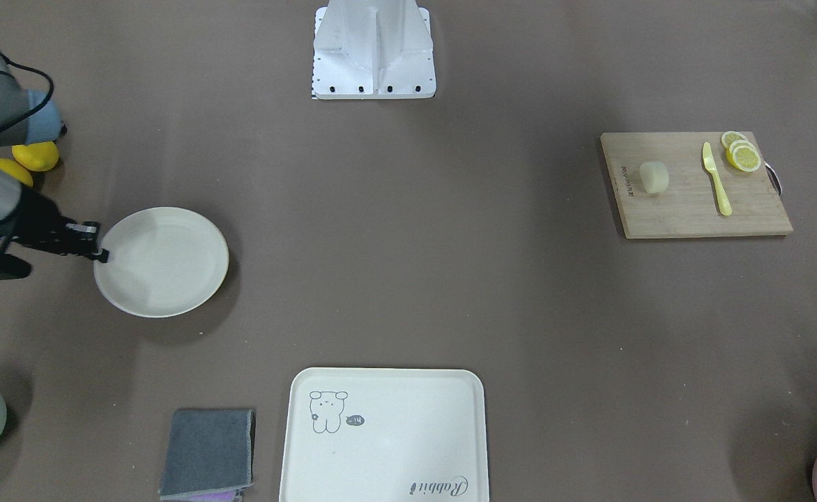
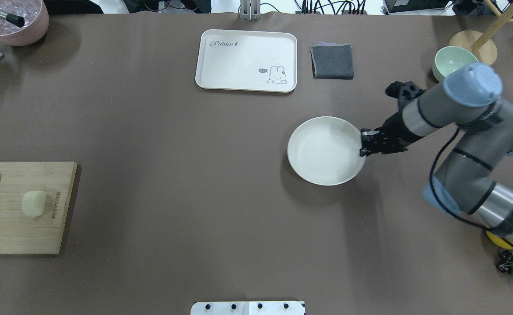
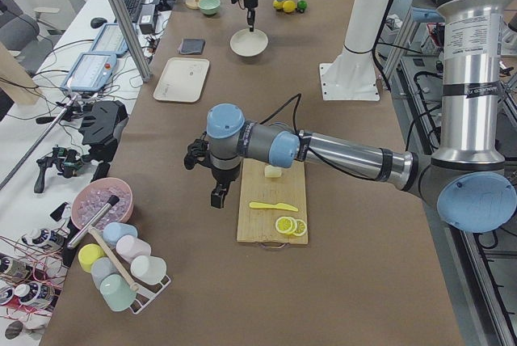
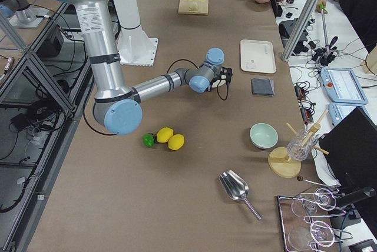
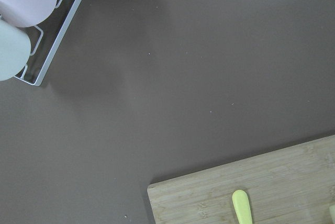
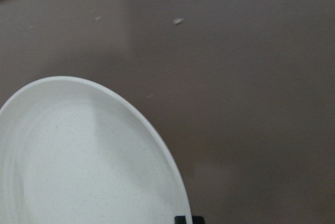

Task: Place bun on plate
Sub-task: 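Slide the white plate with the right gripper toward the table center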

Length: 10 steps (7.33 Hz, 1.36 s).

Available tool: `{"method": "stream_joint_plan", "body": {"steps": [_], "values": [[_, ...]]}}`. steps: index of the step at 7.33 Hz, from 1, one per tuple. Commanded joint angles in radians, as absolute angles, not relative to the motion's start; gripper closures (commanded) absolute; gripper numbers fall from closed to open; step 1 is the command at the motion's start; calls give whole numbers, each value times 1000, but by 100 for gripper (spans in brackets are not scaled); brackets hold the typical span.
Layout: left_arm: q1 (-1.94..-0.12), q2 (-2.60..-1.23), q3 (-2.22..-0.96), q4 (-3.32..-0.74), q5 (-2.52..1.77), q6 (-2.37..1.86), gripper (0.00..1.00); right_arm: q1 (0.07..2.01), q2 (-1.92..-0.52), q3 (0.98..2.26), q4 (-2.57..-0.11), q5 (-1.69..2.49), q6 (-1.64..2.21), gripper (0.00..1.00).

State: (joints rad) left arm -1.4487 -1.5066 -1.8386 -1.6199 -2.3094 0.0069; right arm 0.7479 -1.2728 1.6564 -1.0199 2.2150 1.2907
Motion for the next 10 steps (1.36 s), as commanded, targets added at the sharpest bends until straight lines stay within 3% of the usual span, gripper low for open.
{"method": "stream_joint_plan", "body": {"steps": [1,4,6,8,10], "values": [[-1447,-1508,-1836,-1635,-2325,8,2,519,-1123,1654,-1020,2003,1503,100],[-1443,-1503,-1829,-1663,-2324,11,2,440,-1062,1646,-1022,1904,1585,100],[-1433,-1503,-1830,-1663,-2326,6,2,425,-1060,1646,-1031,1835,1639,1],[-1386,-1537,-1839,-1672,-2335,-59,2,474,-1080,1679,-1043,1860,1632,0],[-1228,-1635,-1842,-1780,-2339,-465,2,662,-1175,1712,-1055,2032,1500,0]]}}
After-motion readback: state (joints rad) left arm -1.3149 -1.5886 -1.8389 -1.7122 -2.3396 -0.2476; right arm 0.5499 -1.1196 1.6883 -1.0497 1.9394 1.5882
